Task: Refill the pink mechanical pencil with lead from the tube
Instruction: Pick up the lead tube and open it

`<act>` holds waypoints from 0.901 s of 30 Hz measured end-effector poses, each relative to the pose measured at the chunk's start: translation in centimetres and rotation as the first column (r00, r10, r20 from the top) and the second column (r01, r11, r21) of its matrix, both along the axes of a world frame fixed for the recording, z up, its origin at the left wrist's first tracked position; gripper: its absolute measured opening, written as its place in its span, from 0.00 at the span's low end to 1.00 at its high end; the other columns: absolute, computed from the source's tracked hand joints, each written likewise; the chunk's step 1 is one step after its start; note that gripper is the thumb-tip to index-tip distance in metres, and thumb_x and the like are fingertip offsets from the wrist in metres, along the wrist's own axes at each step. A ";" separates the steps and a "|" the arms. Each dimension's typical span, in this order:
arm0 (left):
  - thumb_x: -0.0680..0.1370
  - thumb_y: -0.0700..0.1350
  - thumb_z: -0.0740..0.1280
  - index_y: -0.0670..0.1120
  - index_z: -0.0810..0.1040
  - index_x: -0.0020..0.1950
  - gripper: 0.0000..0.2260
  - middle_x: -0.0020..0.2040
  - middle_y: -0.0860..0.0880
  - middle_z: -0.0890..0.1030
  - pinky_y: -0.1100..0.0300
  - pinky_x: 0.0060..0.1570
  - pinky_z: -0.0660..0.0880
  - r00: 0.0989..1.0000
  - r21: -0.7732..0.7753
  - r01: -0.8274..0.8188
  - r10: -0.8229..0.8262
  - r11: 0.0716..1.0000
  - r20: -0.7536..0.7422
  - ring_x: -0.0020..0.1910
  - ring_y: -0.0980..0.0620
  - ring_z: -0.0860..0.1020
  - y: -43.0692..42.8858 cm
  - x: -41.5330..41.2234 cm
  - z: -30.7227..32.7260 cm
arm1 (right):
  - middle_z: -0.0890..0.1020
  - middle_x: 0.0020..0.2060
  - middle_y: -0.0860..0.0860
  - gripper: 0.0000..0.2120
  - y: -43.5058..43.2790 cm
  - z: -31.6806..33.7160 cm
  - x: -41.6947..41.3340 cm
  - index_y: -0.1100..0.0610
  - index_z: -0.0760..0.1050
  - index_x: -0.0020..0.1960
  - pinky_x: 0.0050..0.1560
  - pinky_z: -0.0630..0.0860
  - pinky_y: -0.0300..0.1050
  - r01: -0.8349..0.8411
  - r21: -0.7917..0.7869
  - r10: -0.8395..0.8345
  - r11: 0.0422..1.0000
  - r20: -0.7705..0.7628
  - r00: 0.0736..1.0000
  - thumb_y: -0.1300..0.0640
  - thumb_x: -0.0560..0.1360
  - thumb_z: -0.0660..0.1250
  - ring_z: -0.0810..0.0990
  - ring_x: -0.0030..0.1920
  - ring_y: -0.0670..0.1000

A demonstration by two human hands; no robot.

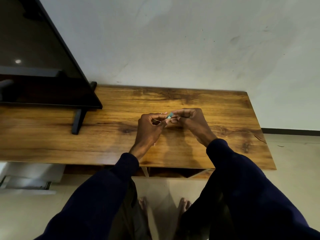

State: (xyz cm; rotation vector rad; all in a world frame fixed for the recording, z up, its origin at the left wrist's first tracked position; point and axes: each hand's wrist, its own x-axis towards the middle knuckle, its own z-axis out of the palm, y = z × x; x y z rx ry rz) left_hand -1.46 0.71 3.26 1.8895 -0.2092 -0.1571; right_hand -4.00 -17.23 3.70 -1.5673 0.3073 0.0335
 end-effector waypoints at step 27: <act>0.80 0.37 0.71 0.46 0.87 0.58 0.10 0.52 0.48 0.77 0.78 0.51 0.65 0.814 0.444 0.162 -0.374 0.881 0.445 0.53 0.55 0.70 0.9 4.0 7.5 | 0.81 0.59 0.73 0.19 0.2 4.2 1.3 0.77 0.74 0.64 0.66 0.78 0.59 -0.056 0.506 0.108 0.861 -0.073 0.991 0.78 0.78 0.53 0.82 0.61 0.69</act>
